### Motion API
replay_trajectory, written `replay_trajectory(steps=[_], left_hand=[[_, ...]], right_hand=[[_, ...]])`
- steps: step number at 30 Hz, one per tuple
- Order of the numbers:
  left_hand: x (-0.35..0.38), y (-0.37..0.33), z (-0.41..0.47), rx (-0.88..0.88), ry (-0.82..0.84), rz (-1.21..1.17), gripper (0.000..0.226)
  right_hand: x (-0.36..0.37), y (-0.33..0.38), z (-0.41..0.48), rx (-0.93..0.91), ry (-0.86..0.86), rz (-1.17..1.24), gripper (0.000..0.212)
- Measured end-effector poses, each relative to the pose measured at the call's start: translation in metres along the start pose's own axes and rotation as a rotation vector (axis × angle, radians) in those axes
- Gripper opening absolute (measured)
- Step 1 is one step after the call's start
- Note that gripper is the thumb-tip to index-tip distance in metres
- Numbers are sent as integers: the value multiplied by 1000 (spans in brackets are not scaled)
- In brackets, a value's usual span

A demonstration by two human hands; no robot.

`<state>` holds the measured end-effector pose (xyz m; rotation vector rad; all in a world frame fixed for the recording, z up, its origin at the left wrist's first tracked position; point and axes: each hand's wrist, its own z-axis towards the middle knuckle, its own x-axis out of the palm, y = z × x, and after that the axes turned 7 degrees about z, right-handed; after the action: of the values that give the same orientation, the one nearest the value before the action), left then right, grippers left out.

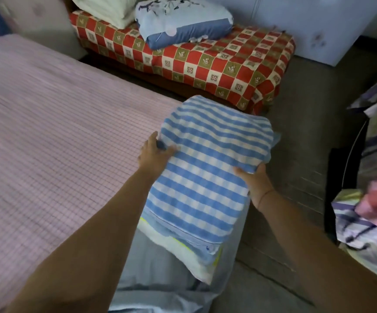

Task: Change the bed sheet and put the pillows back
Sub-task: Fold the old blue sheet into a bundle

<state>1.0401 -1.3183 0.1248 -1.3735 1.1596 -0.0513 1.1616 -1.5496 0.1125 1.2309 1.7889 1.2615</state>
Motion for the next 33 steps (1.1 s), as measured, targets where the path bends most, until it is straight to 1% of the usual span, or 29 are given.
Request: replay_trajectory(steps=[1, 2, 4, 6, 10, 13, 16, 19, 21, 23, 25, 26, 27, 28, 30, 31, 33], left_hand=[[16, 10, 3, -17, 63, 164, 77], [32, 20, 4, -18, 119, 307, 81], [56, 35, 0, 22, 176, 488, 85], [67, 45, -1, 50, 160, 560, 86], [66, 51, 3, 65, 174, 570, 86], [62, 53, 2, 75, 212, 556, 85], [50, 56, -10, 57, 234, 482, 84], [30, 69, -34, 23, 230, 335, 83], [11, 84, -55, -11, 200, 290, 82], [-13, 105, -80, -52, 174, 227, 82], [-41, 128, -111, -117, 161, 128, 90], [-56, 141, -128, -146, 148, 94, 98], [-69, 155, -146, -157, 139, 80, 100], [-82, 171, -166, -172, 143, 84, 94], [-107, 203, -211, -206, 140, 70, 73], [-120, 221, -234, -225, 132, 33, 69], [-144, 256, -284, -256, 104, -16, 74]], right_hand=[[4, -13, 10, 77, 1, -44, 112], [8, -24, 15, 138, 8, -86, 120], [15, -41, 20, 192, -31, -169, 115], [20, -53, 26, 202, -77, -222, 110], [23, -64, 29, 193, -94, -274, 109], [24, -62, 28, 208, -110, -302, 106], [30, -53, 18, 211, -162, -290, 105], [40, -44, -3, 138, -277, -228, 98], [51, -38, -25, 91, -339, -211, 90], [63, -38, -53, 62, -359, -162, 84], [79, -46, -86, 49, -294, -119, 79], [88, -50, -107, 44, -257, -103, 77], [97, -60, -125, 50, -223, -90, 76], [105, -69, -148, 62, -187, -81, 75], [119, -94, -195, 117, -100, -78, 72], [124, -110, -219, 143, -67, -88, 67], [133, -142, -267, 189, -4, -120, 62]])
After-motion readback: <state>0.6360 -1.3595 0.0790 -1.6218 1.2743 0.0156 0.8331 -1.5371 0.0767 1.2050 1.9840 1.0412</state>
